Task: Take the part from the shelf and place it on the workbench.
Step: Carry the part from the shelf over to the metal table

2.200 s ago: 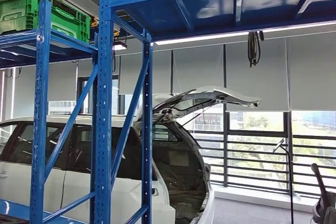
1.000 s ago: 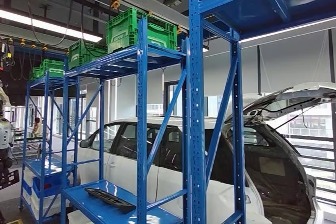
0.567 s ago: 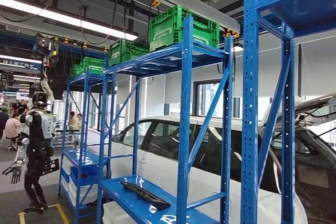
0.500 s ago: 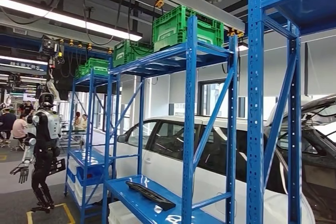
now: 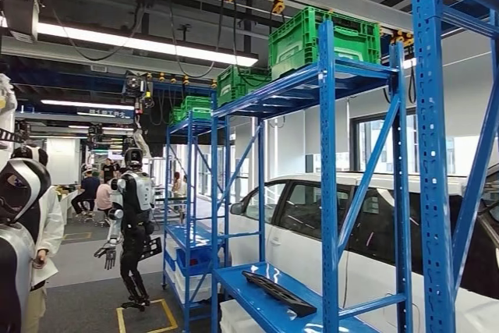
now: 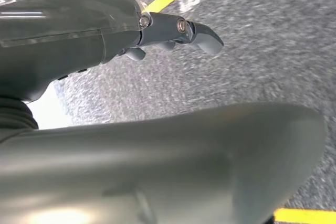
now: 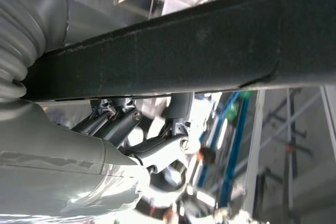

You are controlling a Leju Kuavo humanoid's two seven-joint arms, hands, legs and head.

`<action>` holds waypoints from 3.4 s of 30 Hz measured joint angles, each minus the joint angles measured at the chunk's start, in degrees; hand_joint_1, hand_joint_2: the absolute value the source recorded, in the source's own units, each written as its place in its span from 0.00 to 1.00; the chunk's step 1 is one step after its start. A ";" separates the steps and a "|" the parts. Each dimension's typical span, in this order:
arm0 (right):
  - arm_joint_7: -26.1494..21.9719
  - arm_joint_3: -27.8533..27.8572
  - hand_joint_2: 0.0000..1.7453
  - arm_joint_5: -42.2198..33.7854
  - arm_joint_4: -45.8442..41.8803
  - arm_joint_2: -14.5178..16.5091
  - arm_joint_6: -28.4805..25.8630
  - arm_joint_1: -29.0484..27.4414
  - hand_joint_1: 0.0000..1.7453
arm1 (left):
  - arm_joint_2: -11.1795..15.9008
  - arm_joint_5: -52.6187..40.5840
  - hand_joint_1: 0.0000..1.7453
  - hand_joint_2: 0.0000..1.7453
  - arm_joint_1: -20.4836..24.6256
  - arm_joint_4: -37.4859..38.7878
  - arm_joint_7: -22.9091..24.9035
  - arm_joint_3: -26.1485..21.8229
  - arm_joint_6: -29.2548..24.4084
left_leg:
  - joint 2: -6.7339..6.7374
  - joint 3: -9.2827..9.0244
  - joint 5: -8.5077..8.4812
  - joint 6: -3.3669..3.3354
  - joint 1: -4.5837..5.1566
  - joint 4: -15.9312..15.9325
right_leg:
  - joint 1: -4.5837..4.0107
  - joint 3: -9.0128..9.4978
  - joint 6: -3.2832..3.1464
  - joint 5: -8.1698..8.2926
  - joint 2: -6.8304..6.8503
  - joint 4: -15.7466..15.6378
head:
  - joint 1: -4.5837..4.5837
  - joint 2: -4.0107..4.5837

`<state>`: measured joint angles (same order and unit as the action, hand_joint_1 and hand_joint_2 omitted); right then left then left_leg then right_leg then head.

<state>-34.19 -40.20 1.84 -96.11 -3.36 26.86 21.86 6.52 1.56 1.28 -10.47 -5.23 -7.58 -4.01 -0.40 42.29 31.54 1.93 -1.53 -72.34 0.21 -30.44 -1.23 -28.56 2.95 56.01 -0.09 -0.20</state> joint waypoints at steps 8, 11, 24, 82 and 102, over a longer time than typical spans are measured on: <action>0.09 -1.48 1.00 -0.26 1.02 0.61 -0.15 0.89 1.00 | 0.08 -0.63 0.00 1.00 -0.21 0.00 0.14 -0.49 -0.01 | 2.22 -6.67 -5.09 -1.77 0.22 13.22 | 0.14 0.38 2.63 -1.97 2.74 1.49 | 0.06 -0.01; -0.02 -1.81 1.00 -0.40 1.26 0.54 -0.14 0.86 1.00 | 0.17 -1.31 0.00 1.00 -0.12 0.00 0.25 -0.49 -0.02 | 0.62 -6.58 -5.31 -2.76 0.27 13.34 | 0.57 -2.46 2.91 -6.54 -1.43 8.40 | 0.07 0.00; -0.56 -2.97 1.00 -0.86 2.10 0.55 0.17 1.12 1.00 | -0.03 -2.28 0.00 1.00 -0.28 0.00 0.45 -0.45 0.26 | -5.80 -5.78 -5.66 -2.04 0.94 13.02 | -0.59 -0.40 -0.38 -0.05 -5.27 1.02 | 0.09 -0.04; -1.09 -3.91 1.00 -3.40 3.02 0.72 0.11 -2.96 1.00 | -1.12 -3.10 0.00 1.00 -0.49 0.00 1.16 -0.85 0.50 | -6.73 -6.77 -5.83 -3.29 1.06 13.38 | -1.18 -1.19 -0.42 0.00 -7.96 2.14 | 0.10 -0.01; -0.76 -4.15 1.00 -3.43 2.62 1.68 0.40 -2.90 1.00 | -1.96 -2.26 0.00 1.00 -0.32 0.00 2.23 -3.16 0.62 | 1.03 -7.40 -4.85 -2.94 0.23 13.27 | 0.16 -1.73 2.89 -3.84 -0.30 5.33 | 0.11 0.00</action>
<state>-34.95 -44.35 -1.59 -93.49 -1.68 27.26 18.96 4.56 -0.70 0.95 -10.47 -3.01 -10.74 -3.39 0.63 34.89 26.69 -1.02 -1.30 -59.07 0.36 -32.17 1.65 -32.41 2.65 61.35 0.02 -0.20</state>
